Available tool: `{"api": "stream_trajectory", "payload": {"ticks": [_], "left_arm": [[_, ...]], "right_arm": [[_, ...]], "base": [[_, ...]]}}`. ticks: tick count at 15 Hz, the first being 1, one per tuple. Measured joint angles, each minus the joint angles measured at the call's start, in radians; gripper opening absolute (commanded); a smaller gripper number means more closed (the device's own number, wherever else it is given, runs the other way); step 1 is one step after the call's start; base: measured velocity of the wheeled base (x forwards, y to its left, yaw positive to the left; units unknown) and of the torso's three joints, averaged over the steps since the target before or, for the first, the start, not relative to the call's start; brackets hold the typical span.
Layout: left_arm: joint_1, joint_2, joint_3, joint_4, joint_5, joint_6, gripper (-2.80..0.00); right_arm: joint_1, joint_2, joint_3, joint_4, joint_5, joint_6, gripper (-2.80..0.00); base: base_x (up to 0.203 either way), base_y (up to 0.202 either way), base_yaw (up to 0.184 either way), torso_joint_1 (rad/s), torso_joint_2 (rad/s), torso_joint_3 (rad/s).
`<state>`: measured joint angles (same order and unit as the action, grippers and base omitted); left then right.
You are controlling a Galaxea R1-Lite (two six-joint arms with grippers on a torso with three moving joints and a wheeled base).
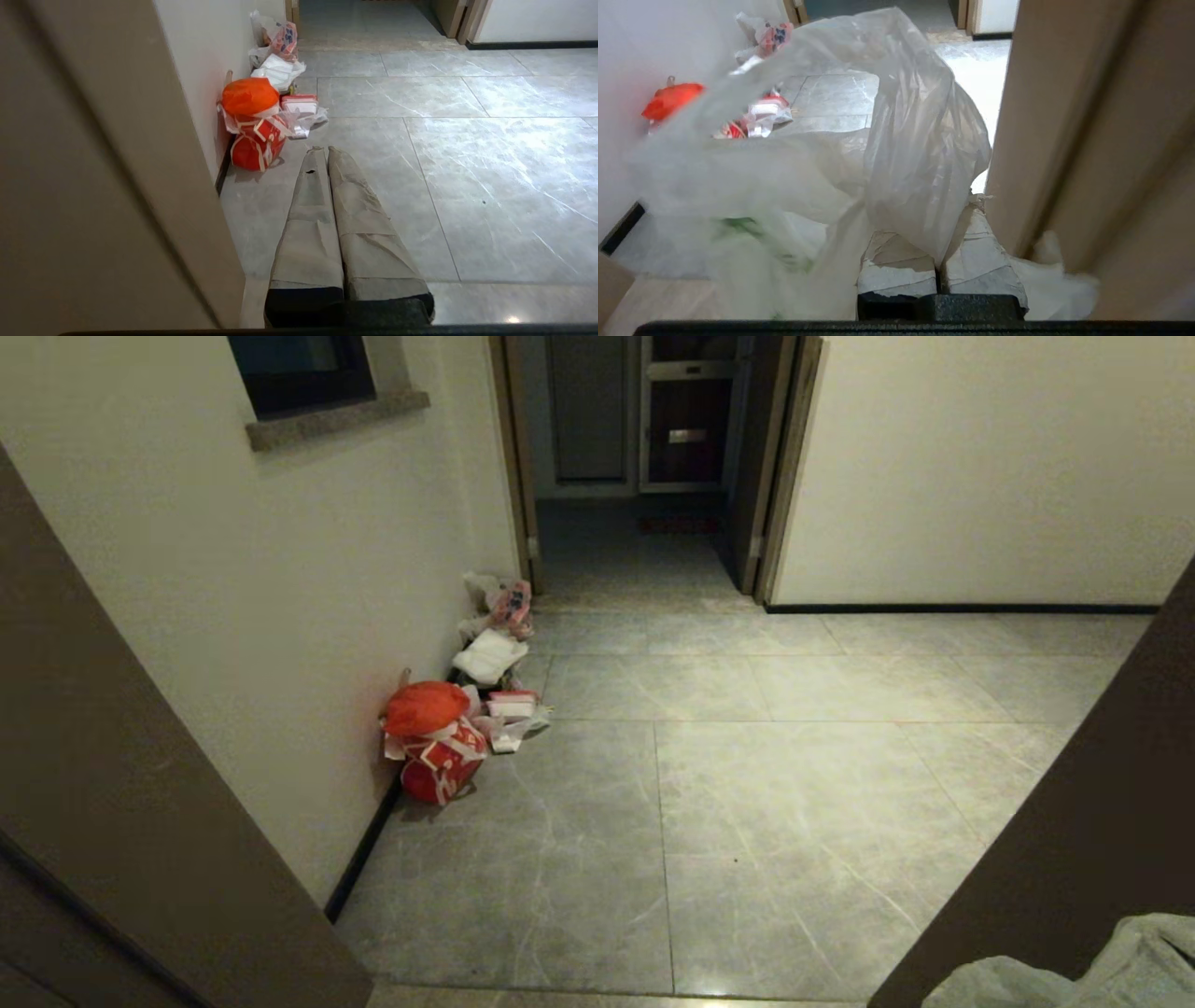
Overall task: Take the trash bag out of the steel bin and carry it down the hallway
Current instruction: Put the trash bag at the door
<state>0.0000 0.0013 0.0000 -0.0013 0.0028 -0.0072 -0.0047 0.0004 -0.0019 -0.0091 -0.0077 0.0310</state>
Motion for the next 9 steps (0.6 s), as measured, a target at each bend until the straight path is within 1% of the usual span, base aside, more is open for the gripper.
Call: {"api": "stream_trajectory", "payload": {"ticks": [9], "left_arm": [[0.000,0.000,0.000,0.001,0.000,0.000,-2.80]], "right_arm": [[0.000,0.000,0.000,0.000,0.000,0.000,-2.80]], "base": [[0.190,0.000,0.001,0.003,0.00,0.003]]}}
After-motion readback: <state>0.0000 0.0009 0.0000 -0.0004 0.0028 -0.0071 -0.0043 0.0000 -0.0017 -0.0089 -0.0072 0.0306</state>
